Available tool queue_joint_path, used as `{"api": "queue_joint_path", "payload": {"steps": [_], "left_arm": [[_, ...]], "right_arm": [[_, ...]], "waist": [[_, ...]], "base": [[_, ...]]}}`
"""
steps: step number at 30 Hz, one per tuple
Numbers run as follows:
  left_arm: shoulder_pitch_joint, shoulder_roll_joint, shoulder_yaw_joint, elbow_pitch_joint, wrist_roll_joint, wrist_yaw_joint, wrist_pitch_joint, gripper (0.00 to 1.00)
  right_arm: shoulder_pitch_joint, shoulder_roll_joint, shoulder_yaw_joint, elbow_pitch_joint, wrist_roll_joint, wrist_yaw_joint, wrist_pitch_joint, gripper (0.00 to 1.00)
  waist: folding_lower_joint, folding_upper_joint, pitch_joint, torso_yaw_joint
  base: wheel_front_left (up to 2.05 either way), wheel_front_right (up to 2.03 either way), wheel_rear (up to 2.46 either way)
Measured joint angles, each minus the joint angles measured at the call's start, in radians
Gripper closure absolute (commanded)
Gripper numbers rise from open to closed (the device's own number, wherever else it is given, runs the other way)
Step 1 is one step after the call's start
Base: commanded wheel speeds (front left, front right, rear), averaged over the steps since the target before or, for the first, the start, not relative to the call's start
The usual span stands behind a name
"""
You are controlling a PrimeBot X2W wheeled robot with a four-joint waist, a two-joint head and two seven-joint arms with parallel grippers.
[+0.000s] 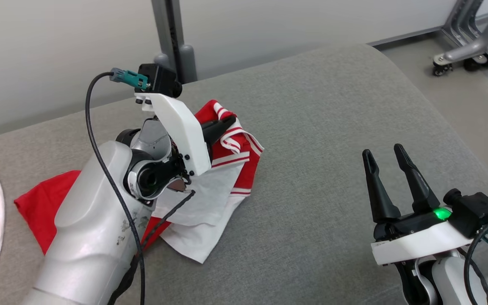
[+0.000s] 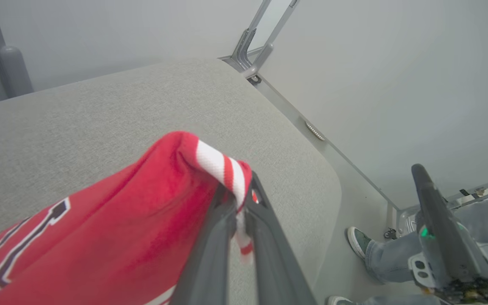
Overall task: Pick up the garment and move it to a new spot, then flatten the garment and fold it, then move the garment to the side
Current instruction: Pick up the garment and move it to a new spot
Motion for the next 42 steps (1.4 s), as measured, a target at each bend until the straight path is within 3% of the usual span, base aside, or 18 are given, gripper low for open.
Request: {"api": "queue_joint_path", "payload": {"steps": [7, 19, 20, 21, 33, 42], "left_arm": [[-0.095, -0.042, -0.062, 0.18, 0.022, -0.02, -0.139, 1.0], [-0.218, -0.05, -0.155, 0.37, -0.017, -0.026, -0.287, 1.0], [-0.221, -0.049, -0.167, 0.377, -0.03, -0.026, -0.292, 0.57], [-0.223, -0.049, -0.179, 0.383, -0.043, -0.026, -0.3, 0.0], [-0.253, -0.05, -0.317, 0.334, -0.167, -0.028, -0.415, 0.0], [-0.23, 0.003, -0.377, 0.325, -0.121, -0.028, -0.618, 0.0]], "right_arm": [[-0.026, 0.009, 0.034, -0.006, 0.008, 0.0, 0.0, 0.0], [-0.042, 0.028, 0.036, -0.013, 0.019, 0.0, 0.0, 0.0], [-0.042, 0.032, 0.035, -0.014, 0.019, 0.0, 0.0, 0.0], [-0.042, 0.033, 0.034, -0.014, 0.019, 0.0, 0.0, 0.0], [-0.044, 0.025, 0.007, -0.014, 0.006, 0.0, 0.0, 0.0], [-0.034, -0.01, -0.01, -0.014, -0.001, 0.0, 0.0, 0.0]], "waist": [[0.0, 0.0, 0.046, -0.097], [0.0, 0.0, 0.11, -0.215], [0.0, 0.0, 0.114, -0.217], [0.0, 0.0, 0.117, -0.219], [0.0, 0.0, 0.102, -0.119], [0.0, 0.0, 0.075, 0.001]], "base": [[0.0, 0.0, 0.0], [0.0, 0.0, 0.0], [0.0, 0.0, 0.0], [0.0, 0.0, 0.0], [0.0, 0.0, 0.0], [0.0, 0.0, 0.0]]}}
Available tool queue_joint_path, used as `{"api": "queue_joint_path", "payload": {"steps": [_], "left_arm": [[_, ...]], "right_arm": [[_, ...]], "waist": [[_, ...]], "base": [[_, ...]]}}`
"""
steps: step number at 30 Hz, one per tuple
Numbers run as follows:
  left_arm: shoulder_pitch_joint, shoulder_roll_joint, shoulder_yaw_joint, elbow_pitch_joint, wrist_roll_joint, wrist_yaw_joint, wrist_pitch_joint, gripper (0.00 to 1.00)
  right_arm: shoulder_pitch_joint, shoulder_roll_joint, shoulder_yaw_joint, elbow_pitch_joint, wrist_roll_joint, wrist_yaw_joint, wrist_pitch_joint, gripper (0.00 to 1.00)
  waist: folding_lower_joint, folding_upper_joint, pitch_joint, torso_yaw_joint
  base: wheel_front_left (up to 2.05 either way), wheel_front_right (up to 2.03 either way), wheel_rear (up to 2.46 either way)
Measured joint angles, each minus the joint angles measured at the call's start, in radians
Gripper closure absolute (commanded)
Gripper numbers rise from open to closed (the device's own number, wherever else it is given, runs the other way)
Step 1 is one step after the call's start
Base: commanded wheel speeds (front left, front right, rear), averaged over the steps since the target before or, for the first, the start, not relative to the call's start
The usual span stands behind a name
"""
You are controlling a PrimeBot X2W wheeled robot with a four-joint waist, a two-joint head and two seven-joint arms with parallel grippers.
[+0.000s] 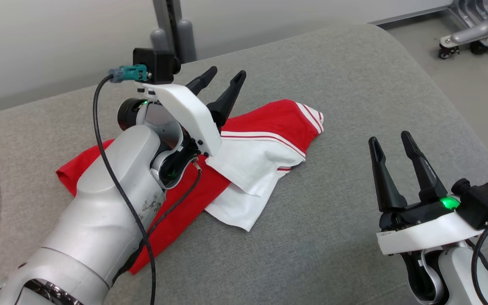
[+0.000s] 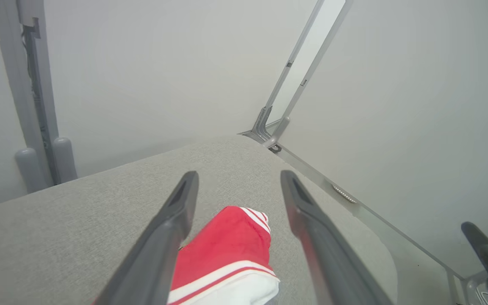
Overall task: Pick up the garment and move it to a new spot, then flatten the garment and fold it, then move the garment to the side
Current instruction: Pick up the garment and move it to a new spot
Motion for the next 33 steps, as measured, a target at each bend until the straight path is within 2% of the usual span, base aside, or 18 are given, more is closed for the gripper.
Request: {"api": "queue_joint_path", "payload": {"steps": [7, 11, 20, 25, 33], "left_arm": [[0.054, 0.037, -0.011, 0.008, 0.04, 0.001, -0.135, 0.0], [0.096, 0.057, -0.005, -0.003, 0.054, 0.018, -0.208, 0.0], [0.237, 0.161, 0.058, -0.138, 0.12, 0.098, -0.276, 0.0], [0.37, 0.209, 0.179, -0.31, 0.195, 0.168, -0.279, 0.0], [0.622, 0.199, 0.377, -0.569, 0.388, 0.247, -0.279, 0.0]], "right_arm": [[0.007, -0.022, -0.008, 0.004, -0.007, 0.0, 0.0, 0.0], [0.023, -0.028, -0.012, 0.006, -0.007, 0.0, 0.0, 0.0], [0.061, -0.039, -0.02, 0.006, -0.007, 0.0, 0.0, 0.0], [0.068, -0.04, -0.019, 0.001, -0.007, 0.0, 0.0, 0.0], [0.082, -0.042, -0.015, -0.001, -0.007, 0.0, 0.0, 0.0]], "waist": [[0.0, 0.0, -0.027, 0.067], [0.0, 0.0, -0.046, 0.1], [0.0, 0.0, -0.074, 0.176], [0.0, 0.0, -0.082, 0.207], [0.0, 0.0, -0.076, 0.229]], "base": [[0.0, 0.0, 0.0], [0.0, 0.0, 0.0], [0.0, 0.0, 0.0], [0.0, 0.0, 0.0], [0.0, 0.0, 0.0]]}}
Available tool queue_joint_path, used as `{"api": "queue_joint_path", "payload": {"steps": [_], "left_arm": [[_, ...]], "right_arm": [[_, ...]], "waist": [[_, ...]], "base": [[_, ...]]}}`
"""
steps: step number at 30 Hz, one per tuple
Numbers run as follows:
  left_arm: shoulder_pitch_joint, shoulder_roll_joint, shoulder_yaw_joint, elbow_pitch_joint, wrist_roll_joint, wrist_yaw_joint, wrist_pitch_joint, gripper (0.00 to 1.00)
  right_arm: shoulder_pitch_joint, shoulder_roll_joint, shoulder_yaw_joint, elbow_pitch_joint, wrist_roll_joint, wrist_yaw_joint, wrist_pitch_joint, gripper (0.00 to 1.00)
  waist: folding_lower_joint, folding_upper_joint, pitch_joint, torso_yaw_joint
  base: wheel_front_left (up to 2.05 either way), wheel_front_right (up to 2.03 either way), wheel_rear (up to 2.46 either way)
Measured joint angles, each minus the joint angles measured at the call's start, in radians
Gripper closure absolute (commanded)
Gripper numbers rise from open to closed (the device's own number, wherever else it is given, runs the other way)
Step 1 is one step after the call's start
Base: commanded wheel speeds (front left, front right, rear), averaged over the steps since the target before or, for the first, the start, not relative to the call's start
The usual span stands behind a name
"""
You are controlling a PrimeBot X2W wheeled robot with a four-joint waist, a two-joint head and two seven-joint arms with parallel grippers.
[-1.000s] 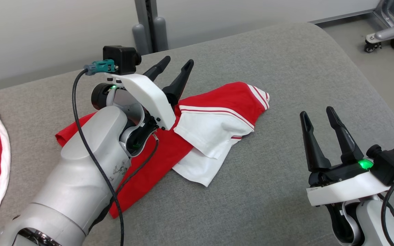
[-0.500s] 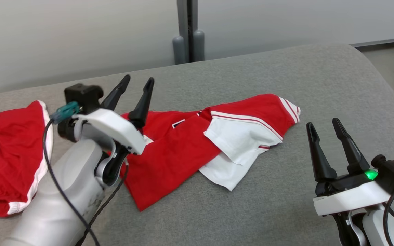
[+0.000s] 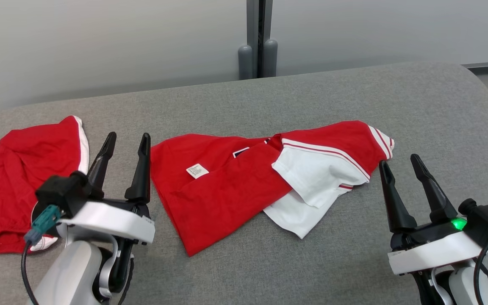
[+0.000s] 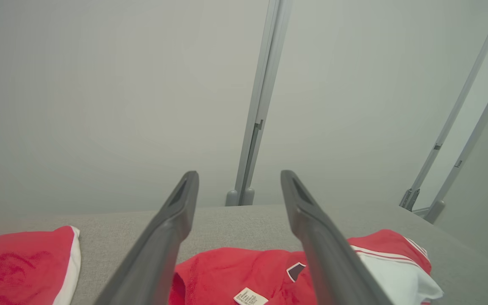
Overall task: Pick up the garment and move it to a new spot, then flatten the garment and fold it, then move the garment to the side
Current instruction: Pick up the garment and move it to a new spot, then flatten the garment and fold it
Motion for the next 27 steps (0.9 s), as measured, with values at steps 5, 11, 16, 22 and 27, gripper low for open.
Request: {"api": "queue_joint_path", "payload": {"steps": [5, 11, 16, 22, 27], "left_arm": [[0.127, -0.035, 0.104, -0.102, 0.108, 0.008, 0.0, 0.0], [0.252, -0.089, 0.195, -0.151, 0.19, -0.013, 0.0, 0.0], [0.311, -0.128, 0.246, -0.141, 0.231, -0.046, 0.0, 0.0], [0.316, -0.171, 0.282, -0.128, 0.264, -0.085, 0.0, 0.0], [0.316, -0.188, 0.303, -0.116, 0.286, -0.109, 0.0, 0.0]], "right_arm": [[0.015, 0.004, -0.002, 0.0, 0.0, 0.0, 0.0, 0.0], [0.026, 0.007, -0.004, -0.001, 0.0, 0.0, 0.0, 0.0], [0.039, 0.006, -0.007, -0.001, 0.0, 0.0, 0.0, 0.0], [0.041, 0.003, -0.005, 0.002, -0.001, 0.0, 0.0, 0.0], [0.041, 0.001, 0.0, 0.008, -0.002, 0.0, 0.0, 0.0]], "waist": [[0.0, 0.0, -0.002, 0.002], [0.0, 0.0, -0.011, -0.004], [-0.0001, 0.0, -0.016, -0.004], [-0.0001, 0.0, -0.019, 0.002], [0.0, 0.0, -0.021, 0.003]], "base": [[0.0, 0.0, 0.0], [0.0, 0.0, 0.0], [0.0, 0.0, 0.0], [0.0, 0.0, 0.0], [0.0, 0.0, 0.0]]}}
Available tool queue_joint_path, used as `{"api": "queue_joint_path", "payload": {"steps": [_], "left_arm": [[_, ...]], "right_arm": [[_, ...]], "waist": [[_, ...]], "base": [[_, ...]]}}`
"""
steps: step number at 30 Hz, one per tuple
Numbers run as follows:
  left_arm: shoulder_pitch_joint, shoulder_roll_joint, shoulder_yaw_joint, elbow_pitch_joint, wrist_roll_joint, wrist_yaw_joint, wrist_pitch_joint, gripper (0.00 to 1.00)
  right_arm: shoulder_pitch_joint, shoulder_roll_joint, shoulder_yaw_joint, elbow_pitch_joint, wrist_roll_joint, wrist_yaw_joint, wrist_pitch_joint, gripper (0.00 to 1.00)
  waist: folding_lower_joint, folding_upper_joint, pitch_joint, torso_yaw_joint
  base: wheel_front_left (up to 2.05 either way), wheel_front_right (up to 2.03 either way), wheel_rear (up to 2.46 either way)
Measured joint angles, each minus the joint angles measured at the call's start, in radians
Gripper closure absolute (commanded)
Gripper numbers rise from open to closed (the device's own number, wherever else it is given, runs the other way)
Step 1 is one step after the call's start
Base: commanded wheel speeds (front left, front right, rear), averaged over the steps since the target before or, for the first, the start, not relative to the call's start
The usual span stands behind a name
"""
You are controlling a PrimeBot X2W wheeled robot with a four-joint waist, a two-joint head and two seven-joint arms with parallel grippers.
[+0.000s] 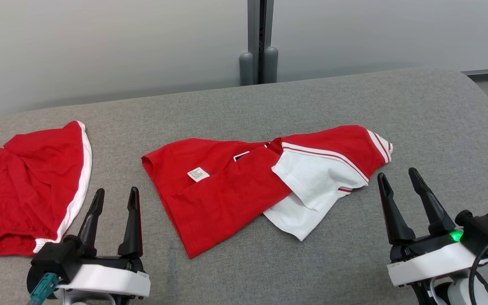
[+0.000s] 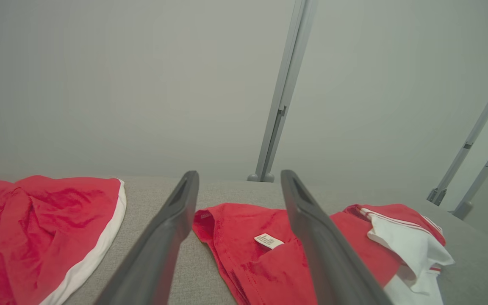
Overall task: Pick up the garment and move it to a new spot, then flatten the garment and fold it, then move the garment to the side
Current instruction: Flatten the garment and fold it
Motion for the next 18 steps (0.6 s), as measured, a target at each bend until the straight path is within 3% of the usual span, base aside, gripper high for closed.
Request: {"api": "queue_joint_path", "payload": {"steps": [18], "left_arm": [[-0.043, -0.033, -0.033, 0.147, -0.007, -0.047, 0.036, 0.0]], "right_arm": [[-0.021, -0.018, 0.046, 0.105, -0.006, 0.0, 0.0, 0.0]], "waist": [[0.0, 0.0, 0.01, 0.003]], "base": [[0.0, 0.0, 0.0]]}}
